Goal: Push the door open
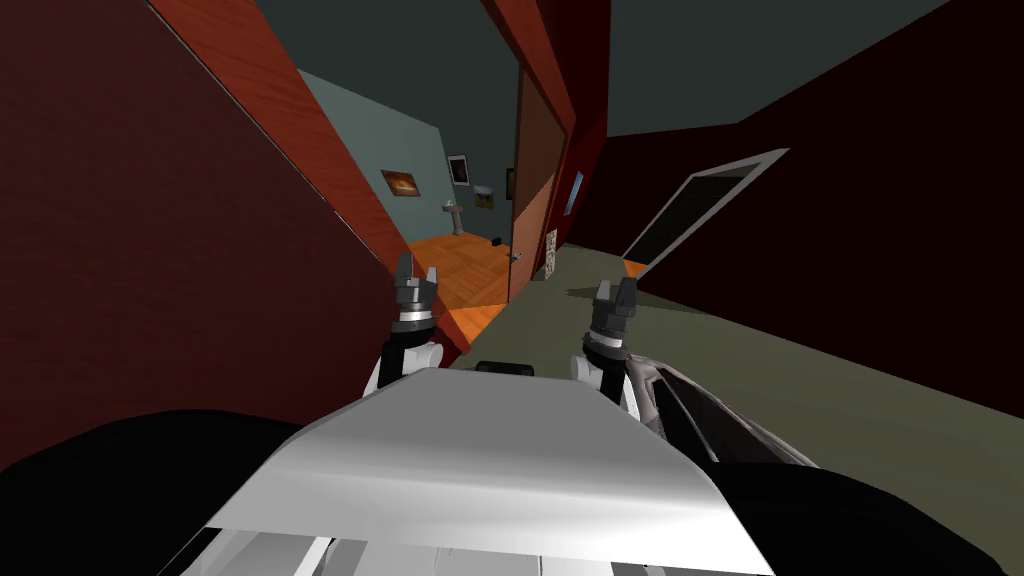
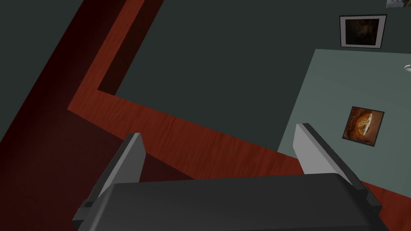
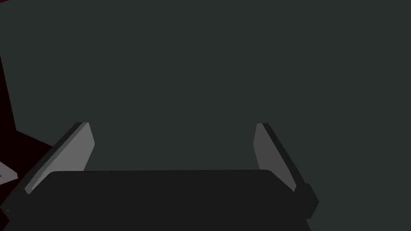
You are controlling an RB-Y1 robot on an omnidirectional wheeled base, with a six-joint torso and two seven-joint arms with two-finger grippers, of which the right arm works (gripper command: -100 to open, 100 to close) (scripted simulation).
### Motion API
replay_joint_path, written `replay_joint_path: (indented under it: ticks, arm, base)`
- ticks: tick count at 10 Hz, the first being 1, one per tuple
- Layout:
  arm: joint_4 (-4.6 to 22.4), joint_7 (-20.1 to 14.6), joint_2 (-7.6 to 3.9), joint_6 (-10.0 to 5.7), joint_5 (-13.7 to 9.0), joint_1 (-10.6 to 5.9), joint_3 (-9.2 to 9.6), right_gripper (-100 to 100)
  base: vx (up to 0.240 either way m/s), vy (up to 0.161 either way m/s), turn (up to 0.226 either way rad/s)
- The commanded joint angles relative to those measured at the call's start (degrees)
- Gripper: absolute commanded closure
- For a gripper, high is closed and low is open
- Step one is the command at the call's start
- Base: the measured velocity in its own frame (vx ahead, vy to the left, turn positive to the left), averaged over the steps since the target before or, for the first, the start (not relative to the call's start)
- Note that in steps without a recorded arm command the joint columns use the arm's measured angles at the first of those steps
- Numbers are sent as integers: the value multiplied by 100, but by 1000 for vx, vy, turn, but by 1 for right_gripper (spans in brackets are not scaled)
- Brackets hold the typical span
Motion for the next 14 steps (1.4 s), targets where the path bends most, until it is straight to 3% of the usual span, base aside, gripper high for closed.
replay_joint_path:
  ticks: [1,9,14]
  arm:
    - [184,-33,-75,-15,-10,-72,115,-100]
    - [1156,-204,-335,-92,-64,-452,722,-100]
    - [1732,-306,-435,-137,-96,-678,1082,-100]
  base:
    - [119,-42,11]
    - [185,-47,17]
    - [148,-59,16]
